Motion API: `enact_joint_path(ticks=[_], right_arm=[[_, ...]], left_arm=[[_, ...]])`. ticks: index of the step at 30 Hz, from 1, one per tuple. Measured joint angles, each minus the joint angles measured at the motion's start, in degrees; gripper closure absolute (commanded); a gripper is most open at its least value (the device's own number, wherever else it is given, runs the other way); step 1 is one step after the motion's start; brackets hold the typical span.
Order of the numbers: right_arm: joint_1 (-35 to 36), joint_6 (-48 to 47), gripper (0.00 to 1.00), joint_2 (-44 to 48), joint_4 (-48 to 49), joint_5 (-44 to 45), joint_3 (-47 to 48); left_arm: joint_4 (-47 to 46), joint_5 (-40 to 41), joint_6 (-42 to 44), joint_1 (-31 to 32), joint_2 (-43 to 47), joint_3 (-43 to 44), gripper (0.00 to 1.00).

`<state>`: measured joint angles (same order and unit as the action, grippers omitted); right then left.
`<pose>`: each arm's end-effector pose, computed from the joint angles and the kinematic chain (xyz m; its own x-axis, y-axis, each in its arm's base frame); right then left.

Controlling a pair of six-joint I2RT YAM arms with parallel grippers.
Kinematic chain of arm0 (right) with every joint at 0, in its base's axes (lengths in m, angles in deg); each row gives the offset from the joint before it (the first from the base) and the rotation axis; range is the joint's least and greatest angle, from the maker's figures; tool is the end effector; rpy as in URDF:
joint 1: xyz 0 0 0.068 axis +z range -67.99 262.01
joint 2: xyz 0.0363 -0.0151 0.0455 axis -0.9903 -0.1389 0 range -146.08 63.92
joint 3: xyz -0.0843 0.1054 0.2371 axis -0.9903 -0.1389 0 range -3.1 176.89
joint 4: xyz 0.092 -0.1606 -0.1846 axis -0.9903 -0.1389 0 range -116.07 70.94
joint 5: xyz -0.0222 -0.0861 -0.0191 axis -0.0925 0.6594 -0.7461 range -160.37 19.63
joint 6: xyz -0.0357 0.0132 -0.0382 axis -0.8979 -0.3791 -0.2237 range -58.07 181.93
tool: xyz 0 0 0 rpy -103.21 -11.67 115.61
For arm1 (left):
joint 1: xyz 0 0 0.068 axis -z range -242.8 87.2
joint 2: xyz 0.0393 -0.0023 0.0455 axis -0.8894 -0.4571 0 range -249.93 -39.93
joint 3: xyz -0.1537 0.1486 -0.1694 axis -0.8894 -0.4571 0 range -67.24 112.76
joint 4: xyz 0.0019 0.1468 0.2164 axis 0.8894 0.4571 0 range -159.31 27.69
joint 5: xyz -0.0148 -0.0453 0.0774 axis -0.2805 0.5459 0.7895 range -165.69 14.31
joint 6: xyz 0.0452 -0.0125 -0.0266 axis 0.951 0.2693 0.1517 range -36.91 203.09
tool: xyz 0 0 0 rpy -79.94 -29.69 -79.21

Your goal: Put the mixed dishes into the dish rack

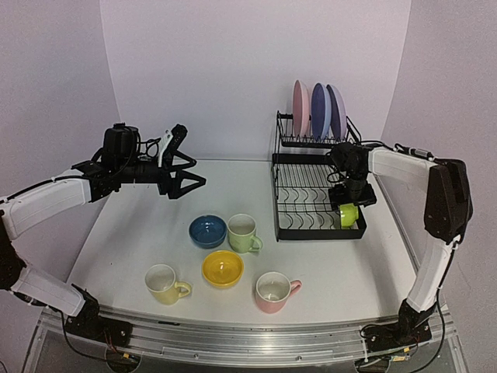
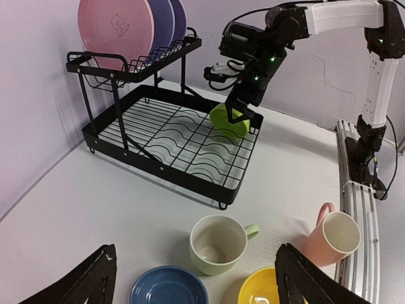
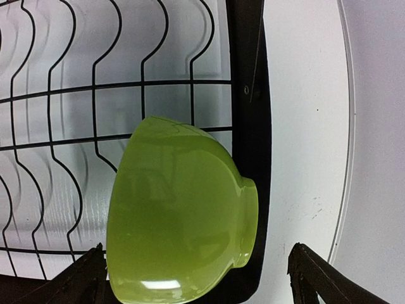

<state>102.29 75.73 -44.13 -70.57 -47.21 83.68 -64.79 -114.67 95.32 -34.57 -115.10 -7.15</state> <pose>0.3645 0.1196 0.2296 -0.9200 -0.1061 -0.3774 0.0104 0.9557 -0.2940 0.2542 -0.1618 0.3288 -0.1002 0.2407 -0.9654 0.9323 0.3617 -0.0066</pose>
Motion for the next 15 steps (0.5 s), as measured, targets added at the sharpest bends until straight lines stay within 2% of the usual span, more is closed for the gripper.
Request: enact_joint_path(ticks=[9, 15], right_arm=[[0.0, -0.5, 0.02, 2.5, -0.5, -5.0, 0.8], [0.0, -0.5, 0.02, 7.3, -0.7, -9.8, 3.5]], left_arm=[[4.5, -1.4, 1.4, 0.0, -0.2, 0.2, 0.08], [15.3, -2.2, 4.7, 0.0, -5.2, 5.0, 0.10]])
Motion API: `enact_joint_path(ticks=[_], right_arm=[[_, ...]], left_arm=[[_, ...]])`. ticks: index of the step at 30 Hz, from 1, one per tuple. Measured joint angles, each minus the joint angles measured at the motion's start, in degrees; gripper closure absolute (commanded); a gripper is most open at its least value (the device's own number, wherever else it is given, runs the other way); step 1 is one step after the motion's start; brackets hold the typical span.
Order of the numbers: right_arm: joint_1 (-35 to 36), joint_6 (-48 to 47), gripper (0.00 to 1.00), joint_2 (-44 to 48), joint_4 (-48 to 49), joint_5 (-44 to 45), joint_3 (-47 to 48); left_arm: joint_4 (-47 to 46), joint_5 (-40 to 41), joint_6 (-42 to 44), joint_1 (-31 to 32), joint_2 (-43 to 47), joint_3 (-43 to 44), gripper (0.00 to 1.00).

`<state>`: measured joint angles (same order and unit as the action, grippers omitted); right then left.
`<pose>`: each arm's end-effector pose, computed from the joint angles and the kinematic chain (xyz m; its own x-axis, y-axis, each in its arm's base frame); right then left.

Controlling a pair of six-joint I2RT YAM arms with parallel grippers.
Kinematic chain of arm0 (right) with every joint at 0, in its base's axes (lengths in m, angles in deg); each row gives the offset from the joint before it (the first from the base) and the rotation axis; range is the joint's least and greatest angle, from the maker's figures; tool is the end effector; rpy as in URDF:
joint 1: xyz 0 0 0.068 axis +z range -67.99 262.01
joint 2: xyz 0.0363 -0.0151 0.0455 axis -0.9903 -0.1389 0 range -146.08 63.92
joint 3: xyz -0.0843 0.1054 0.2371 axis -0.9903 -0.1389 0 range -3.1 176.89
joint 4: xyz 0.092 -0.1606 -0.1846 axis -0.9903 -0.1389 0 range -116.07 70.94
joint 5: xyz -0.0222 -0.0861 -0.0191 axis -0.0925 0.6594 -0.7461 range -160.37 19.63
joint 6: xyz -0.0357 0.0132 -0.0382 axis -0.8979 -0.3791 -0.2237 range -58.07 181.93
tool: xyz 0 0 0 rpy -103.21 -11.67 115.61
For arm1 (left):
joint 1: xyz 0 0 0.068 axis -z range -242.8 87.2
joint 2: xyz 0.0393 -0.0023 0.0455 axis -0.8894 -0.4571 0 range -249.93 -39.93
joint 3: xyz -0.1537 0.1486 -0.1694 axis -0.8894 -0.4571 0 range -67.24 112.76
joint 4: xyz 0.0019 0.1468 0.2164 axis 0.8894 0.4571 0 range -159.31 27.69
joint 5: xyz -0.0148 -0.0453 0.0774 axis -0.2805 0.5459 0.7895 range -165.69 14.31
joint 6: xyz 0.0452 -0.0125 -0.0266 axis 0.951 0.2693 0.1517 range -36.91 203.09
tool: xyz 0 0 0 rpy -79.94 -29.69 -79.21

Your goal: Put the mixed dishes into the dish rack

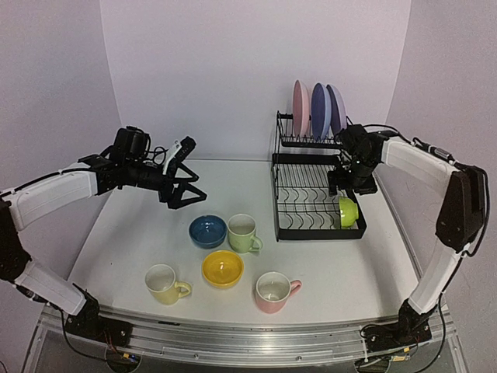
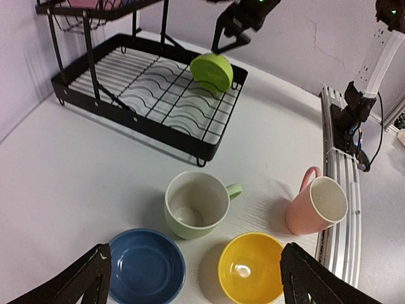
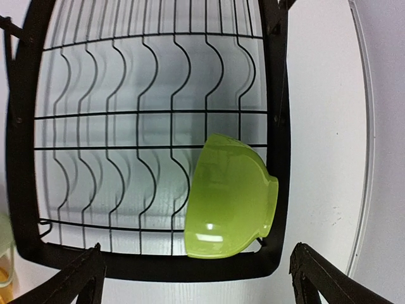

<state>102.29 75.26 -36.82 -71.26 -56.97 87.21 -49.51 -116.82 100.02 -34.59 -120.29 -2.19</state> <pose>0.3508 0.1207 0.2910 -0.8651 -0.0805 -0.4950 -0.0387 0.9948 -0.0941 0.2626 -0.1673 0.3090 -0.2430 0.3793 -0.8928 0.9419 0.3124 -0.1237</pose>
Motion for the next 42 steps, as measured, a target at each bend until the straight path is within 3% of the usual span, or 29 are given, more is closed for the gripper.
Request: enact_joint_path(ticks=[8, 14, 21, 30, 37, 42], right_arm=[[0.4, 2.5, 0.02, 7.8, -0.3, -6.3, 0.0], [2.0, 6.1, 0.03, 11.9, -0.6, -9.5, -1.6], [4.3, 9.7, 0.03, 13.8, -0.6, -11.4, -2.9], [4.5, 12.7, 0.05, 17.0, -0.7, -11.9, -4.9], [4.8, 14.9, 0.06, 17.0, -0.6, -12.0, -4.9], [5.2, 15.9, 0.06, 17.0, -0.5, -12.1, -4.9]], left_arm=[[20.4, 5.4, 10.1, -2.2, -9.2, 5.0, 0.09], [20.2, 13.3, 5.4, -2.4, -15.5, 6.0, 0.12], [16.1, 20.9, -4.0, -2.3, -29.8, 11.8, 0.19], [15.7, 24.0, -9.2, -1.9, -35.7, 13.8, 0.50], [15.1, 24.5, -11.2, -1.8, -37.1, 14.8, 0.99], [15.1, 24.4, -12.5, -2.0, -36.9, 15.0, 1.00]])
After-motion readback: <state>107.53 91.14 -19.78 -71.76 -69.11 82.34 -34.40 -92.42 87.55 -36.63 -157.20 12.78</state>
